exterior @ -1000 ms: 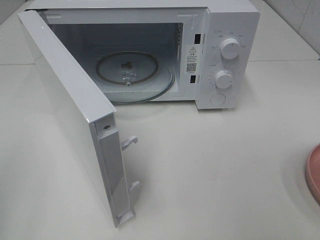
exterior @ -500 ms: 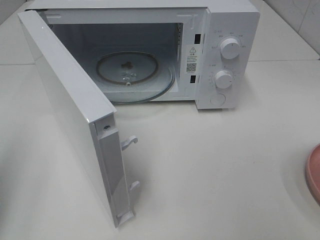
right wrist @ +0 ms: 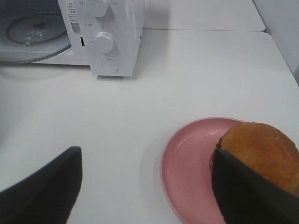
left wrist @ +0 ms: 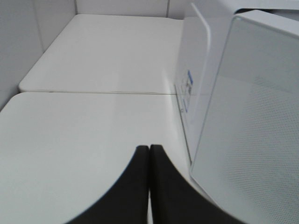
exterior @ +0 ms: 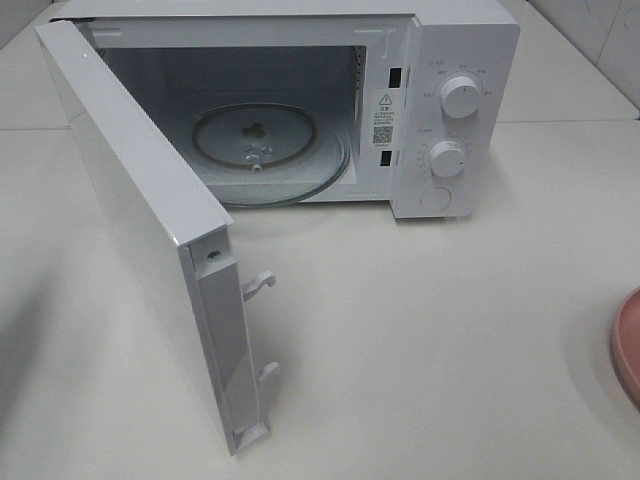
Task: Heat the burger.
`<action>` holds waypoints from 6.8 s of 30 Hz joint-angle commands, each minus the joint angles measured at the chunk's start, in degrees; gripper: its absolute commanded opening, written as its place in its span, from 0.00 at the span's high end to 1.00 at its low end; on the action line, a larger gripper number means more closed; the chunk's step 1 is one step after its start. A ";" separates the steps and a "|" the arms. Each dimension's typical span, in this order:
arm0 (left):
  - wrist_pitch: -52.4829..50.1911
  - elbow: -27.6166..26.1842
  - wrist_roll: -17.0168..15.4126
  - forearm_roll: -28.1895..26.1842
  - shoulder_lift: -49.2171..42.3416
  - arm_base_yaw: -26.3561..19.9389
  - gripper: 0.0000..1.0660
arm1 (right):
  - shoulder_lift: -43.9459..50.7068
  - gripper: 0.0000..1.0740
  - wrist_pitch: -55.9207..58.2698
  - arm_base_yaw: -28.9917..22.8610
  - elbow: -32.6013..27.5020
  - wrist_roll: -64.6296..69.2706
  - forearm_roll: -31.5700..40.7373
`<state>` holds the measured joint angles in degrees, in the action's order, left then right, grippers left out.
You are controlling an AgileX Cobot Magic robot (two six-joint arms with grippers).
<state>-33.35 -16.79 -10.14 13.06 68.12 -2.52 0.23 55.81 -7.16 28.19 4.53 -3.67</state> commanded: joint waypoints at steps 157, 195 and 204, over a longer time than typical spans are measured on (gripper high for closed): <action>98.26 -50.42 7.68 -16.79 23.38 31.46 0.06 | 1.72 0.29 -0.92 0.34 0.00 0.29 0.23; 94.60 -12.83 9.34 -17.82 -57.52 4.41 0.06 | 1.72 0.29 -0.92 0.34 0.00 0.29 0.23; 94.19 -12.83 9.34 -20.45 -69.21 -0.74 0.06 | 1.72 0.29 -0.92 0.34 0.00 0.29 0.23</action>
<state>61.71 -29.74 -0.40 -6.70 2.12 -0.17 0.23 55.81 -7.16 28.19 4.53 -3.67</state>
